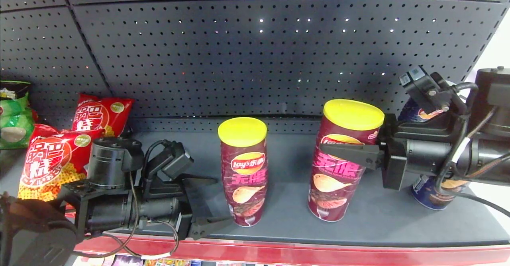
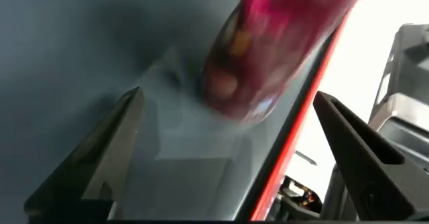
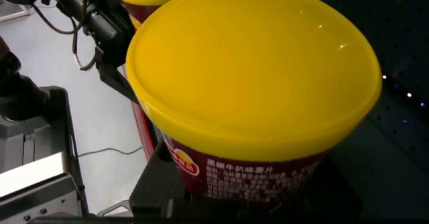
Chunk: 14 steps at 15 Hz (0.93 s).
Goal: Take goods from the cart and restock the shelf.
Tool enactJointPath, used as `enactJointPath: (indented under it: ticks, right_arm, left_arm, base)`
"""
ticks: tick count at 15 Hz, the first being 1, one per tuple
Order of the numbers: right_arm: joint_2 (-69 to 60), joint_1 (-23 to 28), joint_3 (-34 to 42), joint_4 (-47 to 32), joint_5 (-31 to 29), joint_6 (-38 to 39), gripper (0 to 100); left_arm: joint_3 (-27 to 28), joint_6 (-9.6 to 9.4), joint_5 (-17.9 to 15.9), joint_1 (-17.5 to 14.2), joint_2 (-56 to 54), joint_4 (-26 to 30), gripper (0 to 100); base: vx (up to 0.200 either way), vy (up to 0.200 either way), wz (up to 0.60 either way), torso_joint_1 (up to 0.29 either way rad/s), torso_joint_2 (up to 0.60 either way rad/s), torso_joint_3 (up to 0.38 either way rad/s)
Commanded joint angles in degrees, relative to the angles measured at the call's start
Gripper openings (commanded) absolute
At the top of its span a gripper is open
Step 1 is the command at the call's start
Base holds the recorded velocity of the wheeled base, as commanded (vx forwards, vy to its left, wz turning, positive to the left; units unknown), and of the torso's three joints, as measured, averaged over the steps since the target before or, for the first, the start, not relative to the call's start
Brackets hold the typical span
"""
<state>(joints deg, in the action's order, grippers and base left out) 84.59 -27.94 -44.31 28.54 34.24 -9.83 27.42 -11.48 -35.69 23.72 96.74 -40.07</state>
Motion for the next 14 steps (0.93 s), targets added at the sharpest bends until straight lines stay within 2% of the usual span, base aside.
enactJointPath:
  ticks: [1,4,6,7,8,10,11,12,13,14]
  right_arm:
    - [0.3,0.0,-0.2,0.0,0.0,0.0,0]
    - [1.1,-0.2,-0.4,0.0,0.0,0.0,0]
    - [1.6,-0.2,-1.0,0.0,0.0,0.0,0]
    - [1.8,0.0,-1.0,0.0,0.0,0.0,0]
    - [1.8,0.2,-1.0,0.0,0.0,0.0,0]
    - [2.4,0.3,-2.4,0.0,-0.1,0.1,0]
    - [2.6,0.3,-2.4,0.0,-0.1,0.1,0]
    - [4.3,0.3,-4.4,0.0,-0.1,0.0,0]
    - [5.1,0.2,-5.4,0.0,-0.1,0.0,0]
    - [5.8,0.2,-6.8,0.0,-0.1,0.0,0]
  left_arm:
    - [-2.2,0.06,-0.3,-1.3,-2.0,-0.1,100]
    - [-8.3,0.15,-2.8,-0.6,-11.8,0.3,100]
    - [-13.0,0.59,-2.5,-1.6,-19.6,1.1,100]
    - [-18.0,2.69,-1.8,-5.9,-27.8,1.3,100]
    - [-21.2,3.31,-1.2,-10.3,-34.5,1.7,100]
    - [-22.5,3.22,1.5,-24.3,-47.3,5.6,100]
    - [-22.5,3.22,1.5,-25.4,-48.1,5.8,100]
    - [-25.8,3.22,1.6,-33.6,-56.7,6.8,100]
    - [-27.2,3.57,1.7,-34.5,-61.3,8.0,100]
    - [-27.2,4.89,1.9,-34.7,-66.0,12.2,100]
  base:
    - [0.000,0.000,0.00,0.000,0.00,0.000]
    - [0.000,0.000,0.00,0.000,0.00,0.000]
    - [0.000,0.000,0.00,0.000,0.00,0.000]
    - [0.000,0.000,0.00,0.000,0.00,0.000]
    - [0.000,0.000,0.00,0.000,0.00,0.000]
    - [0.000,0.000,0.00,0.000,0.00,0.000]
    - [0.000,0.000,0.00,0.000,0.00,0.000]
    - [0.000,0.000,0.00,0.000,0.00,0.000]
    - [0.000,0.000,0.00,0.000,0.00,0.000]
    - [0.000,0.000,0.00,0.000,0.00,0.000]
